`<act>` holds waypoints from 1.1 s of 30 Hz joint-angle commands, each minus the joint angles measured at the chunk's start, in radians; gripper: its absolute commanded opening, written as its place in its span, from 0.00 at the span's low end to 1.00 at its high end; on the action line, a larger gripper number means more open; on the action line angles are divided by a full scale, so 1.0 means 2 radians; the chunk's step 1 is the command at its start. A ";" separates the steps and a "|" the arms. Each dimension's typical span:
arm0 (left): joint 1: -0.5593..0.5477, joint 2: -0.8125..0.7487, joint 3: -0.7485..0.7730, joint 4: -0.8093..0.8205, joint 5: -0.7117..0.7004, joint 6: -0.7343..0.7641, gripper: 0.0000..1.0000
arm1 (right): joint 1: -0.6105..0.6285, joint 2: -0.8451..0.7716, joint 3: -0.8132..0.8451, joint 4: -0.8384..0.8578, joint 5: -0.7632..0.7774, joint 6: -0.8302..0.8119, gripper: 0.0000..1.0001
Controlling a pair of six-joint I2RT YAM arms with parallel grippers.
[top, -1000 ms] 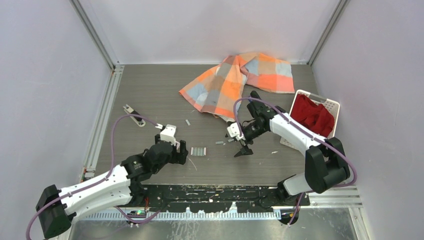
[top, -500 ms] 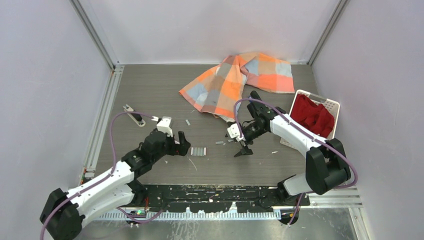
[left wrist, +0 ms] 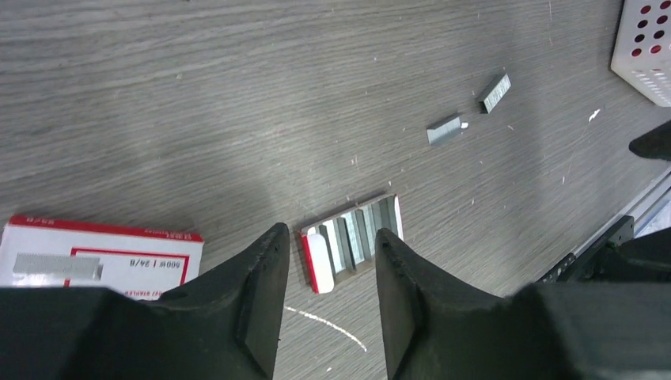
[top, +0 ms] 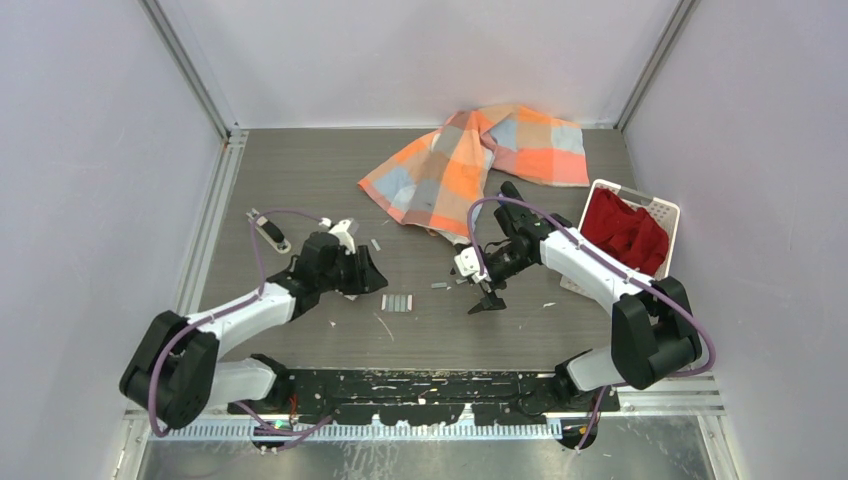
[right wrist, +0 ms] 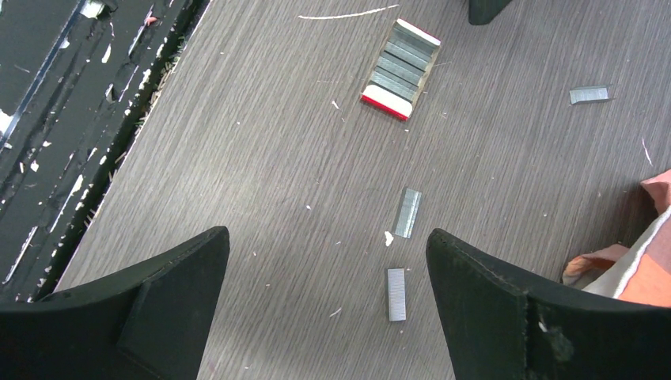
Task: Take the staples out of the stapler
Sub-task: Pick up the staple from the center of the board.
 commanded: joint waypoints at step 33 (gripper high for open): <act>0.002 0.099 0.032 0.042 0.099 0.002 0.41 | 0.031 0.020 0.002 0.063 0.037 0.096 0.96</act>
